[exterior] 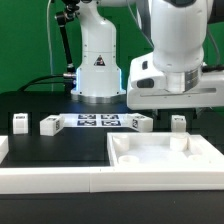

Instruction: Assemble square table

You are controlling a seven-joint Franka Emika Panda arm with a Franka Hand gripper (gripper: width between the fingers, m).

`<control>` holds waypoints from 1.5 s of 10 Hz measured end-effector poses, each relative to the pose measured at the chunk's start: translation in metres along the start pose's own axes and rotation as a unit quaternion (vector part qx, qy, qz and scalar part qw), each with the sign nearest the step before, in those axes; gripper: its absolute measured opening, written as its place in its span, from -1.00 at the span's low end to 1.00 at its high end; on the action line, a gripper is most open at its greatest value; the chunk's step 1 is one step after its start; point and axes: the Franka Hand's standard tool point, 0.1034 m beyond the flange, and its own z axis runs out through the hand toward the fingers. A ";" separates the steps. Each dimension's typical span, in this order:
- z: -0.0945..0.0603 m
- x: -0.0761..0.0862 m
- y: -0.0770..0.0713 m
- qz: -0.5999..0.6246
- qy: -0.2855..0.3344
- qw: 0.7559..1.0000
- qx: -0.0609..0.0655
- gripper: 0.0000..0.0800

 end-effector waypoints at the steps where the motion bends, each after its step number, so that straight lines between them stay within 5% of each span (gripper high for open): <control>1: 0.003 0.001 -0.002 -0.001 -0.027 1.000 -0.002 0.62; 7: 0.028 -0.001 -0.005 -0.005 -0.188 0.982 -0.012 0.62; 15: 0.048 -0.002 -0.010 -0.008 -0.184 0.983 -0.019 0.62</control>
Offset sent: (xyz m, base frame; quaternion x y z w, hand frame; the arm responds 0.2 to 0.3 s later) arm -0.0072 0.0103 -0.0022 -0.0069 -0.1930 -0.0096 0.9811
